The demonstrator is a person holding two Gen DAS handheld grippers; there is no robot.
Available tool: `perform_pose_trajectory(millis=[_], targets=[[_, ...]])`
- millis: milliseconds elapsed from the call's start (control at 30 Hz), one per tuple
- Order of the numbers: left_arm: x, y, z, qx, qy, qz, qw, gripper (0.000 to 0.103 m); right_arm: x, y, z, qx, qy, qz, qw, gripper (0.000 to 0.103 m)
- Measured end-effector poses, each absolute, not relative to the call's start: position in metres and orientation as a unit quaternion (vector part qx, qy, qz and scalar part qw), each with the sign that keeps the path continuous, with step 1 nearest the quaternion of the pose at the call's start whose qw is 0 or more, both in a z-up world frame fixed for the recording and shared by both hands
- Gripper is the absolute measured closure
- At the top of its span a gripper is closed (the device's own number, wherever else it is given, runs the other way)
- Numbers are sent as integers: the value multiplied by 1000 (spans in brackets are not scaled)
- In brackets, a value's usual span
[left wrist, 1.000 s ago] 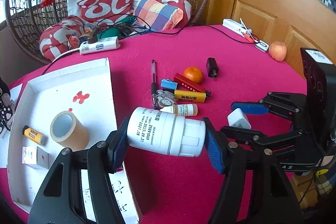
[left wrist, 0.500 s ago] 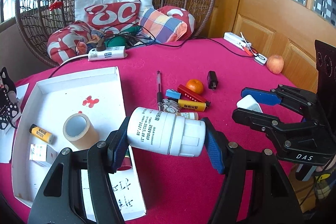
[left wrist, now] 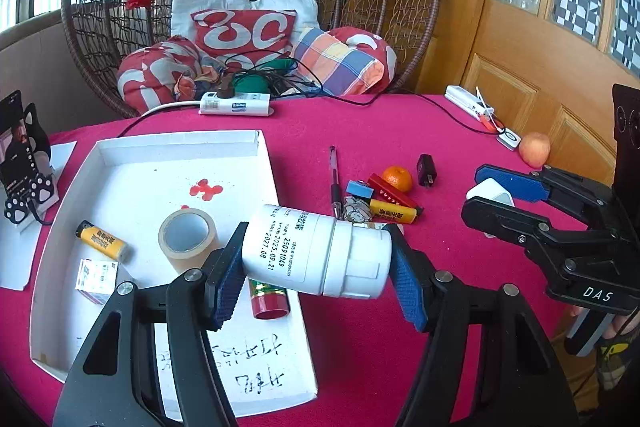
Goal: Organize rigid objects
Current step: 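Carry the pill bottle and white plug into the white tray and open both tools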
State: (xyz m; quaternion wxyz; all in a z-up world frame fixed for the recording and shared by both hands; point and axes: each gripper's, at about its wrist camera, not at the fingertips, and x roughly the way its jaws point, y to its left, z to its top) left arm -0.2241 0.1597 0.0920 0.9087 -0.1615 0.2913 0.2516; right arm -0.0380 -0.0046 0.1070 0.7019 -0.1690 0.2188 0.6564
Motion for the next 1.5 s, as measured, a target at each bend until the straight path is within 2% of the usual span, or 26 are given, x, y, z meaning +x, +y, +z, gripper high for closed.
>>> perform_pose_trajectory(millis=[467,1500], targets=[[-255,184,90,-187,271,283,901,38,-68,26,122,-183,201,678,683,58],[-291,224,69,-242,254,321,879,38,-103,77,100,-214,233,694,646,58]])
